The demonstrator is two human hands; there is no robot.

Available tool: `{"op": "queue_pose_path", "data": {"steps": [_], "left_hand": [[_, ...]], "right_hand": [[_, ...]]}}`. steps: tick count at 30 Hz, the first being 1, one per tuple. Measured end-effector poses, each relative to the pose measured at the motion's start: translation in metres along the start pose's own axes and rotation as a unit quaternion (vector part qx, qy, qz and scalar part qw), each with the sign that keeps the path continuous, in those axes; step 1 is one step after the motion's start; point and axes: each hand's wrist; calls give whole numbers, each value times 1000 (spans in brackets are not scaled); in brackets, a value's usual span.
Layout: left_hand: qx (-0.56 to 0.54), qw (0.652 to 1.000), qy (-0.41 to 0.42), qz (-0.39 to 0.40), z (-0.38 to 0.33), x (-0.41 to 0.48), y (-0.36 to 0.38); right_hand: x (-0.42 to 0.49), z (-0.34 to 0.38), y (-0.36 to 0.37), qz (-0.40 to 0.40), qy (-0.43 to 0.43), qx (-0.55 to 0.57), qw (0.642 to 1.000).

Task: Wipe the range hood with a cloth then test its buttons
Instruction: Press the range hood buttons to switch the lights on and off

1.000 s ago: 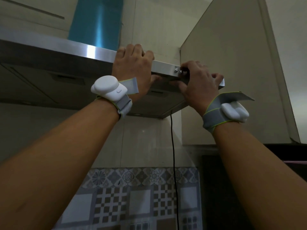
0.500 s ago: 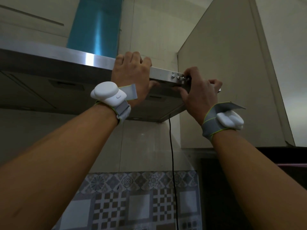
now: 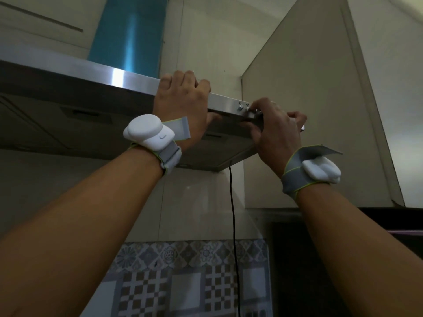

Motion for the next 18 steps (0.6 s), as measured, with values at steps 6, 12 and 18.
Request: {"op": "queue_pose_path", "data": {"steps": [6,12,18], "left_hand": [[-13,1000,-9,21,0,1,-2],[-21,999,-6,38,0,2,-6],[-21,999,-8,41,-1,3,-7]], "right_hand": [[1,-2,-2,17,-13,-6,1000],[1,-8,-3,32,-54,-17,998],[2,-9,-5,47,-64,-30,996]]}}
Point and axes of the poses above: each hand's wrist, its own x-axis towards the middle knuckle, its own y-axis out of the palm, z = x × y, and after that the axes turned 1 degree about -x, right-handed
